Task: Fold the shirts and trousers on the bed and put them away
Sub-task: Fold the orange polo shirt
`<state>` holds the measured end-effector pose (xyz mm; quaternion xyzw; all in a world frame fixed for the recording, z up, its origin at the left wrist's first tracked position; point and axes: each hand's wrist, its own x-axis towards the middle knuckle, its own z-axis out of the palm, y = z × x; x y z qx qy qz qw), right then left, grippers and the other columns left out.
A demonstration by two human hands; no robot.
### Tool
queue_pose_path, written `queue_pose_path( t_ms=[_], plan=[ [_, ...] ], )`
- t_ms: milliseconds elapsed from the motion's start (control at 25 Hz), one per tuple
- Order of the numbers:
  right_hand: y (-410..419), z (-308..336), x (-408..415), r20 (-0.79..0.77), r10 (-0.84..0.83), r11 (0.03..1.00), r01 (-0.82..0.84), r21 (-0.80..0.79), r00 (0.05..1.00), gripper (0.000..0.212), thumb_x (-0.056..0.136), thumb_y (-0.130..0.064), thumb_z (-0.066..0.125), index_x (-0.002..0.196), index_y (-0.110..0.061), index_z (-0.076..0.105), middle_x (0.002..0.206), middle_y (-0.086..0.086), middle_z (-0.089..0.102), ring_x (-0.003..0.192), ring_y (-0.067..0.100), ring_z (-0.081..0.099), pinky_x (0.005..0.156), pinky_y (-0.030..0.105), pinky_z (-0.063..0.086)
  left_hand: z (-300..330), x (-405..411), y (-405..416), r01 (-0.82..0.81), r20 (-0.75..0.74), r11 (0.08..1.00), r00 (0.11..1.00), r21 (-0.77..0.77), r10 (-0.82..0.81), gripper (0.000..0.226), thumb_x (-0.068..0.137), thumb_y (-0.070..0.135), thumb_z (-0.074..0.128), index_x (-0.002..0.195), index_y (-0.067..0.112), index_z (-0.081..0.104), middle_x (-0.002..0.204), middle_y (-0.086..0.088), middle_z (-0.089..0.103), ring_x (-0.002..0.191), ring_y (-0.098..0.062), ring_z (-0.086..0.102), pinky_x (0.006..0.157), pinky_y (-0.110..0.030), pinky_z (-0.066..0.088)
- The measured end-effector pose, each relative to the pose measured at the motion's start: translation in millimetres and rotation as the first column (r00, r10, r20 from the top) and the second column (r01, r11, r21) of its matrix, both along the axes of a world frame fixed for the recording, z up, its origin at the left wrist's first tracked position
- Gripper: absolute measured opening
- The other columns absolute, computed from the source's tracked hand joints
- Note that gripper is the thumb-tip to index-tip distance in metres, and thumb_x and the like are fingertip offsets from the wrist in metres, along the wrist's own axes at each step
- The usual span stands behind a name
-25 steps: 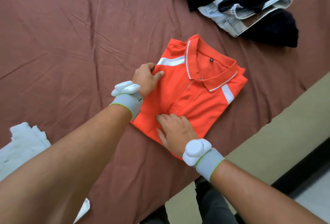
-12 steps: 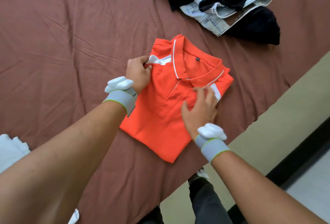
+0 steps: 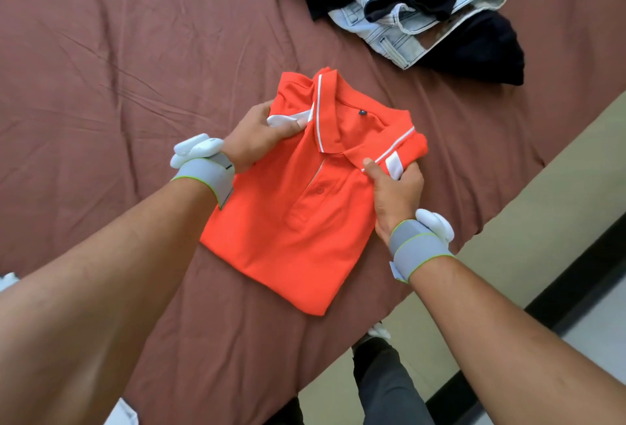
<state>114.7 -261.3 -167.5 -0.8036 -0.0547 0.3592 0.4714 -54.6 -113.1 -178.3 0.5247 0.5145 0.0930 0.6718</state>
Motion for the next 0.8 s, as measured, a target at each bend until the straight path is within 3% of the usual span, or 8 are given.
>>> queue_pose_path(
  t_ms=[80, 240, 400, 560, 720, 800],
  plan=[
    [3, 1, -5, 0.012, 0.111, 0.991, -0.112, 0.076, 0.994, 0.060, 0.067, -0.017, 0.078, 0.122, -0.017, 0.057, 0.115, 0.003, 0.068, 0.105, 0.019, 0.066, 0.097, 0.042, 0.050, 0, -3, -7, 0.011, 0.162, 0.999, 0.987, -0.044, -0.004, 0.050, 0.085, 0.010, 0.074, 0.131, 0.013, 0.053, 0.125, -0.002, 0.067, 0.115, -0.015, 0.063, 0.095, -0.036, 0.053],
    [13, 3, -9, 0.165, 0.347, 0.932, -0.359, 0.050, 0.923, 0.058, 0.070, -0.008, 0.065, 0.127, -0.012, 0.053, 0.116, 0.005, 0.066, 0.104, 0.023, 0.064, 0.096, 0.042, 0.050, -3, -4, -8, 0.139, 0.169, 0.990, 0.975, 0.036, -0.143, 0.093, 0.078, 0.007, 0.079, 0.152, 0.013, 0.024, 0.150, -0.002, 0.046, 0.137, -0.013, 0.045, 0.114, -0.041, 0.038],
    [34, 14, -32, 0.162, 0.494, 0.858, -0.509, 0.064, 0.854, 0.043, 0.078, 0.004, 0.061, 0.113, -0.019, 0.055, 0.103, 0.002, 0.064, 0.090, 0.017, 0.062, 0.087, 0.031, 0.050, 13, -35, -23, -0.072, 0.187, 0.997, 0.980, 0.001, 0.070, 0.087, 0.084, -0.011, 0.065, 0.154, 0.012, 0.018, 0.151, -0.003, 0.044, 0.135, -0.010, 0.045, 0.112, -0.038, 0.040],
    [40, 24, -67, 0.186, 0.662, 0.727, -0.682, 0.075, 0.726, 0.041, 0.080, 0.008, 0.061, 0.108, -0.020, 0.052, 0.093, -0.007, 0.060, 0.077, -0.002, 0.057, 0.081, 0.021, 0.047, 26, -78, -63, -0.361, 0.211, 0.928, 0.903, -0.095, 0.373, 0.079, 0.088, -0.019, 0.053, 0.152, 0.014, 0.021, 0.144, -0.004, 0.048, 0.122, -0.007, 0.054, 0.098, -0.026, 0.049],
    [37, 35, -126, 0.220, 0.819, 0.507, -0.848, 0.155, 0.530, 0.050, 0.077, 0.002, 0.060, 0.121, -0.021, 0.052, 0.106, -0.013, 0.063, 0.092, -0.002, 0.061, 0.089, 0.017, 0.046, 37, -142, -109, -0.632, 0.202, 0.767, 0.742, -0.106, 0.639, 0.071, 0.087, -0.020, 0.054, 0.144, 0.016, 0.032, 0.127, 0.002, 0.057, 0.098, 0.007, 0.063, 0.087, -0.018, 0.051],
    [35, 42, -146, 0.222, 0.856, 0.433, -0.882, 0.185, 0.467, 0.057, 0.078, 0.004, 0.059, 0.126, -0.026, 0.051, 0.110, -0.018, 0.063, 0.101, 0.003, 0.062, 0.093, 0.021, 0.046, 47, -161, -126, -0.680, 0.188, 0.724, 0.701, -0.114, 0.688, 0.068, 0.086, -0.020, 0.055, 0.137, 0.021, 0.035, 0.118, 0.011, 0.060, 0.095, 0.008, 0.063, 0.086, -0.016, 0.051]
  ],
)
